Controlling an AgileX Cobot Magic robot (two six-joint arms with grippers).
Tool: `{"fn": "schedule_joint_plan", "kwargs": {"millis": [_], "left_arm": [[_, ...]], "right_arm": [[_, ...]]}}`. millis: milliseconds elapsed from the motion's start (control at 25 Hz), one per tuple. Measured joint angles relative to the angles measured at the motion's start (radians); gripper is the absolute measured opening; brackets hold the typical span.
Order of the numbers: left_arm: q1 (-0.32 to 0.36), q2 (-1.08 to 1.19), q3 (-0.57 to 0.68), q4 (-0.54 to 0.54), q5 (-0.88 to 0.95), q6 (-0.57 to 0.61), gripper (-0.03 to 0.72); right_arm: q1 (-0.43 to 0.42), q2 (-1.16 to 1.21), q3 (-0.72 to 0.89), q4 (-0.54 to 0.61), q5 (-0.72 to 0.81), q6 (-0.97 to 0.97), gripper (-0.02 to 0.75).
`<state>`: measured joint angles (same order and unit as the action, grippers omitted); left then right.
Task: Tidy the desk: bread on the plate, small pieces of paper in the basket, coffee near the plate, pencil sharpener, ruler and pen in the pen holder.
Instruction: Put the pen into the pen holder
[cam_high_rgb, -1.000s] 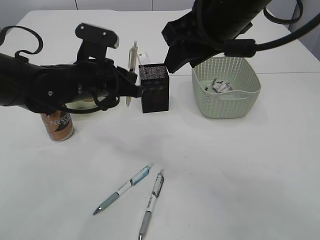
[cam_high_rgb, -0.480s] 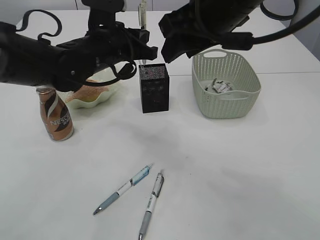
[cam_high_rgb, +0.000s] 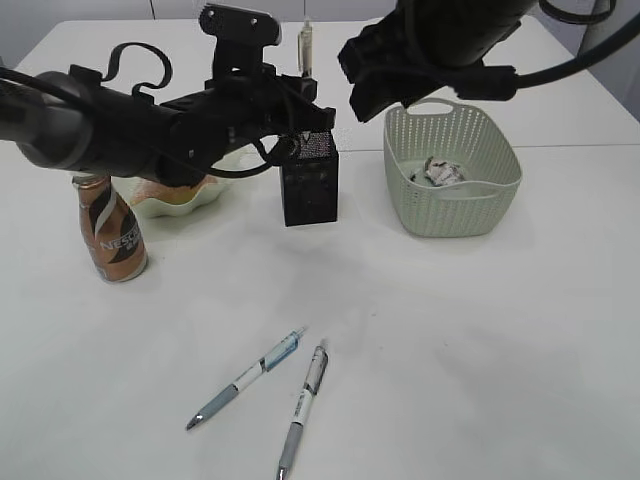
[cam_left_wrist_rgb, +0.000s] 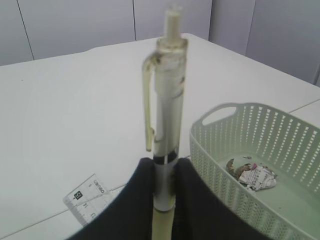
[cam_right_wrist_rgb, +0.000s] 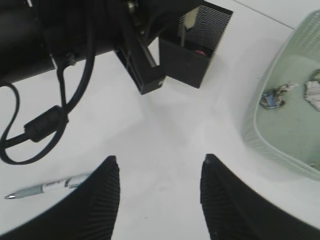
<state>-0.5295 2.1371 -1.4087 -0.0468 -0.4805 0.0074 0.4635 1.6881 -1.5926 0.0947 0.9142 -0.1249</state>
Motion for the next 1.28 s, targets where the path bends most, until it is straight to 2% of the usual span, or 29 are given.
{"fn": "schedule_joint_plan", "kwargs": {"millis": [120,280,1280], "left_arm": [[0.0,0.027,-0.012,0.0,0.004,-0.007,0.068],[0.0,0.044,-0.015,0.0,0.018,-0.007,0.068],[0.0,0.089,-0.044,0.0,0.03,-0.007,0.092]], "right_arm": [[0.0,0.0,0.0,-0.082,-0.001,0.061,0.384],[0.0,0.0,0.0,-0.119,-0.002,0.082,0.384],[0.0,0.0,0.0,-0.127,-0.01,0.086,0.384]]}}
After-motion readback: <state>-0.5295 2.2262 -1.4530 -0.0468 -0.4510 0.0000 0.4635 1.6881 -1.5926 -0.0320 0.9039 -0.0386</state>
